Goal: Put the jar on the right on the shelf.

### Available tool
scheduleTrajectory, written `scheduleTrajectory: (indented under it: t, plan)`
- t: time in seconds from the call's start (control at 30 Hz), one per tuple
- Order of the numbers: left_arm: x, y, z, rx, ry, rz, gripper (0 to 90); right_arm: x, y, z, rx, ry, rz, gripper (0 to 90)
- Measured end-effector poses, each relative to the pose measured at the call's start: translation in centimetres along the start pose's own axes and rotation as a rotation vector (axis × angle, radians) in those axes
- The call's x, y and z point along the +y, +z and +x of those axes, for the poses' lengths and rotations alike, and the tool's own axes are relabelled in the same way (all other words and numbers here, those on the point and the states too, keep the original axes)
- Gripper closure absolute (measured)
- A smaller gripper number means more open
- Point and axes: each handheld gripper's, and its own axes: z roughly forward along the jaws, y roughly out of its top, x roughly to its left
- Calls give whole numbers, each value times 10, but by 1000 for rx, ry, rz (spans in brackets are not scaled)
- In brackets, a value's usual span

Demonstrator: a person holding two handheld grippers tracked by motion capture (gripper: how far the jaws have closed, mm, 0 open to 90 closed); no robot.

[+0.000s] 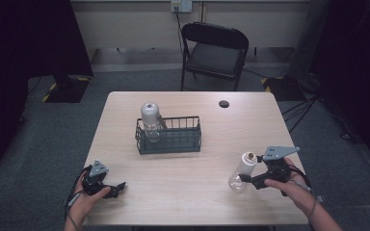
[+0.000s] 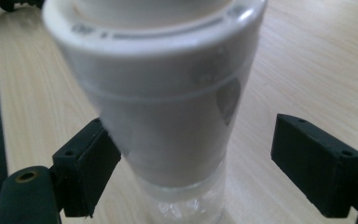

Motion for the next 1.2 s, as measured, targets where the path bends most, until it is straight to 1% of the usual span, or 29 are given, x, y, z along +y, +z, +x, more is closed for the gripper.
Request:
scheduleTrajectory:
  t: [0.03, 0.17, 0.2, 0.23, 0.27, 0.3, 0.33, 0.37, 0.5, 0.6, 0.73, 0.83, 1.2]
  plan:
    - [0, 0, 0, 0, 0, 0, 3, 1, 1, 1, 8, -3, -9, 211]
    - [0, 0, 0, 0, 0, 0, 3, 5, 4, 3, 10, 8, -48, 253]
    - [0, 0, 0, 0, 0, 0, 3, 7, 4, 3, 2, 10, -56, 280]
    - [0, 0, 0, 0, 0, 0, 3, 8, 4, 4, 2, 3, -54, 329]
    - [0, 0, 0, 0, 0, 0, 3, 10, 4, 4, 11, -3, -53, 363]
    - [0, 0, 0, 0, 0, 0, 3, 11, 4, 5, 9, -3, -51, 383]
    - [0, 0, 0, 0, 0, 0, 3, 12, 4, 6, 8, -10, -52, 434]
    - [0, 0, 0, 0, 0, 0, 3, 13, 4, 7, 15, -16, -56, 445]
    - [0, 0, 0, 1, 0, 0, 2, 20, 5, 10, 10, -40, -32, 451]
    - [0, 0, 0, 1, -1, 0, 2, 24, 7, 9, 15, -46, -15, 451]
    - [0, 0, 0, 1, 0, 0, 2, 27, 9, 9, 16, -34, -14, 451]
    - [0, 0, 0, 1, 0, 0, 2, 31, 10, 9, 31, -21, -20, 452]
    - [0, 0, 0, 1, 0, 0, 2, 60, 19, 8, 47, -28, -13, 453]
